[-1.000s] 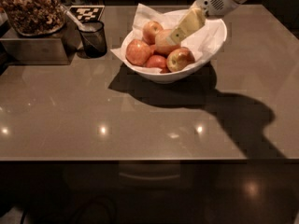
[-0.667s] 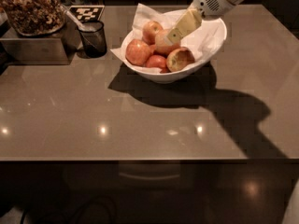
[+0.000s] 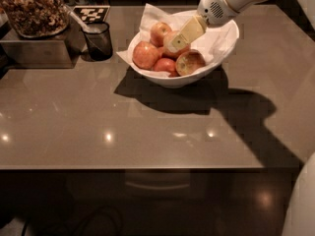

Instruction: Pick apple from white bowl

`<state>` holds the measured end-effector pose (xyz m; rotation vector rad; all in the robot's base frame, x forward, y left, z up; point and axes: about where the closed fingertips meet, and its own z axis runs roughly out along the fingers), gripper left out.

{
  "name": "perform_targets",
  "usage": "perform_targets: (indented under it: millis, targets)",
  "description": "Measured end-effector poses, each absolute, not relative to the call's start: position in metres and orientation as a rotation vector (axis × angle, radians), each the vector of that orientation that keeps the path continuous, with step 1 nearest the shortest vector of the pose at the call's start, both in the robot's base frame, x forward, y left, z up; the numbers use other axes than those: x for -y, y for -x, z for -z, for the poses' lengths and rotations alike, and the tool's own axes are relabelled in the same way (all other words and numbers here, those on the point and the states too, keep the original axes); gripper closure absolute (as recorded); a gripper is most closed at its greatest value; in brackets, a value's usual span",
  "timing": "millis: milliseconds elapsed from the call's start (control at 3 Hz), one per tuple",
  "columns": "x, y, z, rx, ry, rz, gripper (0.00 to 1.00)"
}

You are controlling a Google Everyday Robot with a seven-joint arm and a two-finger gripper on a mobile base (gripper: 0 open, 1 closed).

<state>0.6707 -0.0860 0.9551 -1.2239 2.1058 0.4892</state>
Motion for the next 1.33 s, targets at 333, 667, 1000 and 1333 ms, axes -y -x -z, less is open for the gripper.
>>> perform_targets:
  millis: [333,667,1000,1333]
  targets:
    - [0.075,-0.670,-0.949,-2.102,1.232,-0.526,0.14]
    - [0.071,-0.672,-0.947,-2.101,1.231,-0.535,0.14]
    - [0.066,-0.677,-0.939,-2.115,1.230,-0.549,0.14]
    - [0.062,-0.680,-0.932,-2.126,1.238,-0.562,0.14]
